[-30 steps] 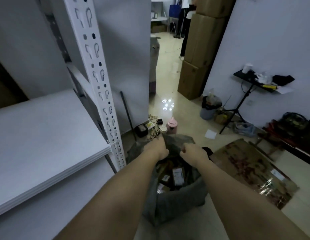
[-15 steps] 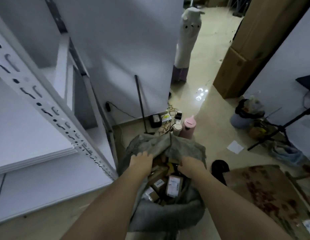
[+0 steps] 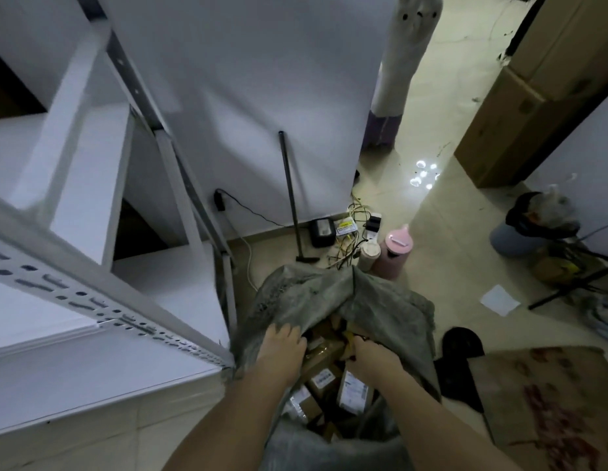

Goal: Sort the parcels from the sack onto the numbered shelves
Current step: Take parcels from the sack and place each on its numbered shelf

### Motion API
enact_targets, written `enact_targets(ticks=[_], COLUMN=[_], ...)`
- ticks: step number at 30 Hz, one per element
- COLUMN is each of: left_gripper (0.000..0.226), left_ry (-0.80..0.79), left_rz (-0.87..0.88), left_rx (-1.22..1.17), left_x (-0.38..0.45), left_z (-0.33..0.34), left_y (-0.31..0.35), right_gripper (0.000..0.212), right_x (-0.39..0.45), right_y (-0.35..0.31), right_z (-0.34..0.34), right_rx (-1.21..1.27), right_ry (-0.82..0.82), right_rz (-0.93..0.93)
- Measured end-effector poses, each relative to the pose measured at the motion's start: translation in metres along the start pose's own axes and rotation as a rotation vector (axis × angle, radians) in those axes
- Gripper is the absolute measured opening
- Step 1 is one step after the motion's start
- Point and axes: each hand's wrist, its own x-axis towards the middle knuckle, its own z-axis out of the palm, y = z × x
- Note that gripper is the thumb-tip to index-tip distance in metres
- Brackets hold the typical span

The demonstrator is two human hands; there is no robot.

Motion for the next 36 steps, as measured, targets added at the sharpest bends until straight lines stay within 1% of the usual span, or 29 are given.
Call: enact_targets(ticks=[1, 3, 5, 7, 9, 12, 14, 16, 18, 19, 20, 21, 23, 25, 26, 27, 29, 31, 33, 34, 36], left_gripper=[0.062, 0.069, 0.072, 0.07, 0.065, 0.06, 0.06, 0.061, 0.066, 0.068, 0.07, 0.072, 0.071, 0.069, 0.07, 0.072, 0.081, 0.088, 0.091, 0.091, 0.084], left_ry=[-0.007, -0.032, -0.053, -0.045, -0.041, -0.062, -0.091, -0.143, -0.178, -0.191, -0.19, -0.186, -0.185, -0.19, -0.18, -0.17, -0.153, -0.133, -0.108, -0.101, -0.09], left_rz=[0.011, 0.036, 0.055, 0.076, 0.117, 0.21, 0.283, 0.326, 0.273, 0.223, 0.164, 0.103, 0.005, -0.093, -0.142, -0.184, -0.252, -0.3, -0.298, -0.265, -0.135], left_rx=[0.014, 0.051, 0.091, 0.137, 0.225, 0.423, 0.553, 0.672, 0.764, 0.816, 0.853, 0.871, 0.893, 0.91, 0.934, 0.969, 1.013, 1.004, 0.976, 0.956, 0.891], left_x=[0.01, 0.034, 0.062, 0.092, 0.121, 0.157, 0.174, 0.19, 0.202, 0.209, 0.216, 0.221, 0.229, 0.232, 0.232, 0.232, 0.23, 0.23, 0.232, 0.233, 0.236], left_z=[0.006, 0.019, 0.036, 0.051, 0.068, 0.099, 0.116, 0.129, 0.137, 0.142, 0.144, 0.142, 0.135, 0.124, 0.118, 0.114, 0.111, 0.114, 0.116, 0.119, 0.125], left_y=[0.001, 0.002, 0.004, 0.006, 0.011, 0.018, 0.024, 0.027, 0.021, 0.015, 0.006, -0.005, -0.029, -0.052, -0.063, -0.072, -0.085, -0.095, -0.099, -0.098, -0.092], right_gripper=[0.036, 0.045, 0.045, 0.042, 0.04, 0.043, 0.05, 0.062, 0.061, 0.056, 0.051, 0.051, 0.059, 0.069, 0.071, 0.071, 0.068, 0.065, 0.061, 0.058, 0.049], right_x=[0.012, 0.041, 0.079, 0.119, 0.158, 0.21, 0.238, 0.269, 0.278, 0.281, 0.285, 0.291, 0.299, 0.305, 0.308, 0.31, 0.313, 0.319, 0.325, 0.327, 0.327], right_y=[0.001, 0.002, -0.001, -0.004, -0.007, -0.007, -0.005, 0.0, -0.005, -0.009, -0.013, -0.015, -0.022, -0.027, -0.026, -0.022, -0.01, 0.003, 0.014, 0.018, 0.022], right_z=[0.003, 0.012, 0.024, 0.037, 0.049, 0.072, 0.085, 0.1, 0.092, 0.085, 0.074, 0.064, 0.038, 0.015, 0.006, -0.001, -0.009, -0.008, -0.002, 0.002, 0.013], right_rx=[0.014, 0.053, 0.118, 0.217, 0.4, 0.787, 1.068, 1.296, 1.415, 1.412, 1.365, 1.317, 1.251, 1.146, 1.019, 0.808, 0.311, -0.08, -0.335, -0.426, -0.489], right_ry=[0.004, 0.012, 0.005, -0.018, -0.043, -0.045, -0.043, -0.067, -0.052, -0.008, 0.055, 0.123, 0.194, 0.23, 0.273, 0.321, 0.404, 0.465, 0.482, 0.475, 0.505], right_rz=[0.01, 0.025, 0.058, 0.085, 0.124, 0.227, 0.318, 0.371, 0.321, 0.262, 0.186, 0.105, -0.072, -0.189, -0.226, -0.241, -0.27, -0.313, -0.307, -0.282, -0.232])
